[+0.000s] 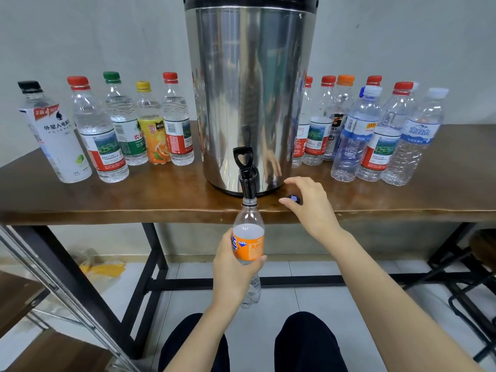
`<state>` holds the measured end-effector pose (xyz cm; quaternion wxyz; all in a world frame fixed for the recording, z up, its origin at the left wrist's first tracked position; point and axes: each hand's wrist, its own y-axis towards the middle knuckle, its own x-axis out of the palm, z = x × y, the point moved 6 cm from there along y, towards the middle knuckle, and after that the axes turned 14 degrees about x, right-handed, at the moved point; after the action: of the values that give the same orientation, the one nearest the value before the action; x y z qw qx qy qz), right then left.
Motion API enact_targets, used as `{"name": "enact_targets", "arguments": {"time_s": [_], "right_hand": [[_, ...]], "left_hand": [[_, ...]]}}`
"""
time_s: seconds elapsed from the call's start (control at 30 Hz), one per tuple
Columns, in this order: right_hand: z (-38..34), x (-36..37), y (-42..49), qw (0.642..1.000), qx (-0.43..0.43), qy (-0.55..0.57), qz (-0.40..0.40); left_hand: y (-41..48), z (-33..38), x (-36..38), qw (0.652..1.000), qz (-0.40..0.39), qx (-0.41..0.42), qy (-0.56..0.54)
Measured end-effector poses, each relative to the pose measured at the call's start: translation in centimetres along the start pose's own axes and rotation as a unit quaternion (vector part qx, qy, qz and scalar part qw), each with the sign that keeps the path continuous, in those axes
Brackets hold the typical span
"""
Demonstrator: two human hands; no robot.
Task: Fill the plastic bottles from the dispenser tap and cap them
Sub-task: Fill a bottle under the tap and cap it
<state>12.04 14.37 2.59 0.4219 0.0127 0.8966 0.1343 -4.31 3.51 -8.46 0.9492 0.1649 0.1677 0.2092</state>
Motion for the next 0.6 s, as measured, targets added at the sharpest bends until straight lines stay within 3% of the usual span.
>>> {"name": "enact_targets", "arguments": {"time_s": [0.17, 0.5, 0.6], "right_hand": [[-2.5, -1.5, -0.3, 0.997, -0.052, 0.024, 0.044], [-8.9, -4.8, -2.0, 0.977, -0.157, 0.123, 0.075], [-10.8, -5.2, -2.2, 0.975, -0.195, 0.086, 0.062]], "left_hand": [[-0.1, 0.4, 0.0, 0.998, 0.026, 0.038, 0.034], [0.9, 0.7, 0.8, 0.997, 0.064, 0.022, 0.028], [0.9, 1.0, 0.9, 0.997, 0.071, 0.040, 0.016]]}}
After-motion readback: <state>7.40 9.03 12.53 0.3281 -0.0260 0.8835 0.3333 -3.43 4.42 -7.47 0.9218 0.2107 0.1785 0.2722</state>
